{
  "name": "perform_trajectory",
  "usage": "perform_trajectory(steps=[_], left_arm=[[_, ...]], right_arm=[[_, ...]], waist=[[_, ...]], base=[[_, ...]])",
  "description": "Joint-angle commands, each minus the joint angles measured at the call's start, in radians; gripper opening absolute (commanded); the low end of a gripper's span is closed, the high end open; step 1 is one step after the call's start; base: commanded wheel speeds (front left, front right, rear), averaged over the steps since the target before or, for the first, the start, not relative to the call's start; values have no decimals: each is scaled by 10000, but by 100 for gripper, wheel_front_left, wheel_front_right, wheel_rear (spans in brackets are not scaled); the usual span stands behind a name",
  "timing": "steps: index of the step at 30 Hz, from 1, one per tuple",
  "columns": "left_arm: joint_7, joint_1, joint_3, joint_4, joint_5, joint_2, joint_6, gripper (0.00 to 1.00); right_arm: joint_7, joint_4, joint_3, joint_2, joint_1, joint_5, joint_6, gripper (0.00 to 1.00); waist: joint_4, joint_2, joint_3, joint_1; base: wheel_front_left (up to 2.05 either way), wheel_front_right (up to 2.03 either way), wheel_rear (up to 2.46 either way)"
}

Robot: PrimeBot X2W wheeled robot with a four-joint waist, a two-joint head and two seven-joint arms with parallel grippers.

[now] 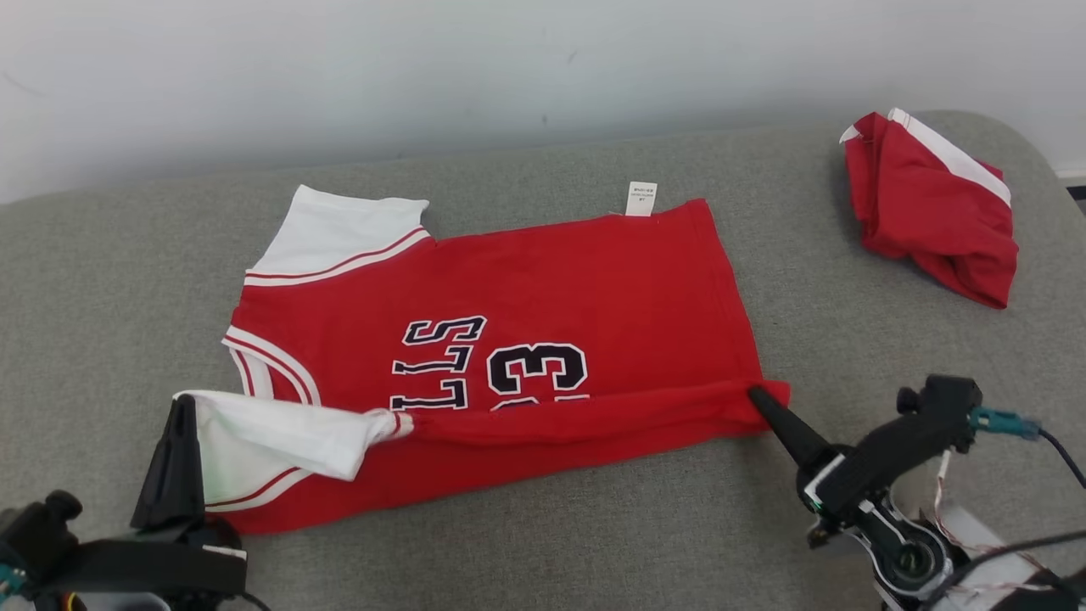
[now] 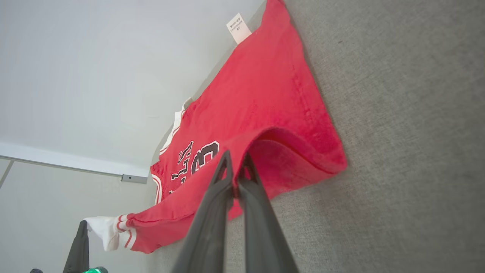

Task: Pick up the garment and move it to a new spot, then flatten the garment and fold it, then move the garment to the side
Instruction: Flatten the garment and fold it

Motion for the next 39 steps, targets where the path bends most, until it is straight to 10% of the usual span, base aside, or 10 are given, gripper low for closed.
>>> perform_trajectory(steps=[1,26,30,37,38,39], left_arm=[[7,-175,17,182,-53,119,-76,0],[-331,-2692,-650,4098,-496,826,-321,0],[-430,-2922,-826,4469,-590,913,-330,0],[-592,-3189,-1165,4921,-820,983,-332,0],[-610,-3222,-1201,4975,-862,1003,-333,18],[-627,-3251,-1217,5025,-882,1025,-333,84]], right_arm=[[79,92,33,84,-191,-121,4,0],[718,3570,141,1999,-2818,-339,4,0],[499,3676,131,2069,-2896,-428,4,100],[-25,3516,109,1947,-2985,-671,4,100],[-129,3473,129,1907,-2957,-741,4,100],[-207,3423,142,1880,-2915,-774,4,100]], waist=[[-48,-1,63,-2],[-382,-1,672,-2],[-443,-1,771,-2],[-486,-1,844,-2],[-494,-1,842,-2],[-504,-1,837,-2]], base=[[0,0,0],[0,0,0],[0,0,0],[0,0,0],[0,0,0],[0,0,0]])
